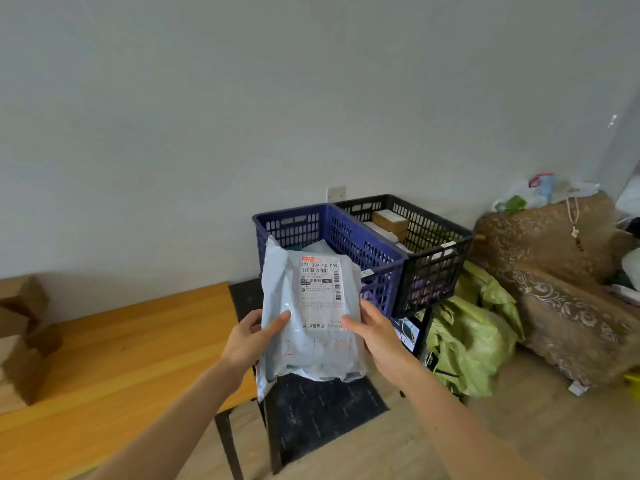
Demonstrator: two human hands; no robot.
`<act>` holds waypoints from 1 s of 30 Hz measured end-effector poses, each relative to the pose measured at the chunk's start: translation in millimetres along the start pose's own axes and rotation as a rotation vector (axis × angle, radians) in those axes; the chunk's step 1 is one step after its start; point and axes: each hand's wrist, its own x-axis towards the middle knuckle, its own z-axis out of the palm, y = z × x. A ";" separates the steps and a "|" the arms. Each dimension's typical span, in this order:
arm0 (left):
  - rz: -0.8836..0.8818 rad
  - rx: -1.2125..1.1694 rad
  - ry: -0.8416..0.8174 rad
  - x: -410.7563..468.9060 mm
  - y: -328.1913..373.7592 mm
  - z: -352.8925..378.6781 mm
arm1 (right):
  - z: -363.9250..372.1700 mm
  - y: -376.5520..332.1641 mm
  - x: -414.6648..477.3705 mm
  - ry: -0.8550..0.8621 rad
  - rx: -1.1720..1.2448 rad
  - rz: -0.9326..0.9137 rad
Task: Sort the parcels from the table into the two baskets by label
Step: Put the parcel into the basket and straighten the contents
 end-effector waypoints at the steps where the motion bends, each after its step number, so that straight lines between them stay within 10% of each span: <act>1: 0.000 0.001 -0.002 2.2 3.2 8.8 | -9.0 -2.5 1.8 0.006 0.005 -0.005; 30: -0.009 -0.004 0.073 272.2 82.1 150.3 | -160.5 -77.2 299.7 -0.079 -0.076 -0.003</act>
